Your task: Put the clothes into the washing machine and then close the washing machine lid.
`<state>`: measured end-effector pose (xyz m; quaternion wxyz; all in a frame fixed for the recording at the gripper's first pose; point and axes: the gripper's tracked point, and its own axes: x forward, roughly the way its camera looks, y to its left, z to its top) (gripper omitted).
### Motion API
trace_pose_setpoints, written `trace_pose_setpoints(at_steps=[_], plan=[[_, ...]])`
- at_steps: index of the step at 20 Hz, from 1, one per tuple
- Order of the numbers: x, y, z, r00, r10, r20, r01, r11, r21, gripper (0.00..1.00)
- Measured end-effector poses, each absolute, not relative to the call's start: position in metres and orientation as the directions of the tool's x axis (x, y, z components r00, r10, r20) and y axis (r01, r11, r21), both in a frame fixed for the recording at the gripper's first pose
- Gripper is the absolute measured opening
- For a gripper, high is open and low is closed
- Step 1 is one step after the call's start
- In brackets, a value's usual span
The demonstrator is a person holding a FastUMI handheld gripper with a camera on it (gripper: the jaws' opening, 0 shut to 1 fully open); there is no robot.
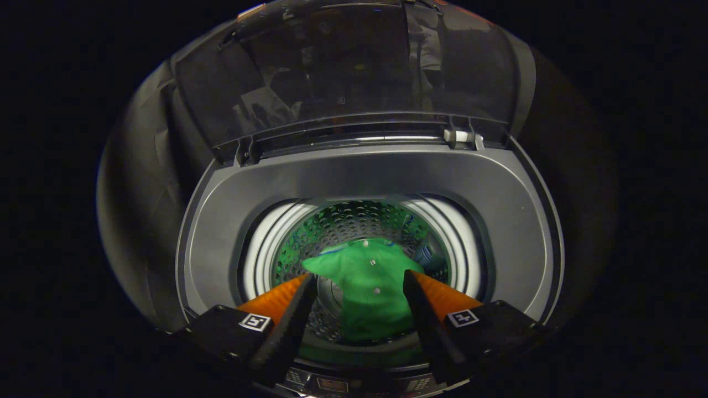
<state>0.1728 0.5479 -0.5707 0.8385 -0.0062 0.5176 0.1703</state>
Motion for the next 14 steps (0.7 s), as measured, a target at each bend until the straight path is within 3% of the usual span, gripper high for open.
trace_pose_setpoints(at_steps=[2, 7, 14], plan=[[0.173, 0.548, -0.562, 0.417, 0.289, -0.862, -0.297, 0.939, 0.171, 0.99], [0.186, 0.548, -0.509, 0.537, 0.342, -0.772, -0.316, 0.929, 0.192, 0.99], [0.224, 0.553, -0.366, 0.717, 0.437, -0.543, -0.346, 0.899, 0.267, 0.99]])
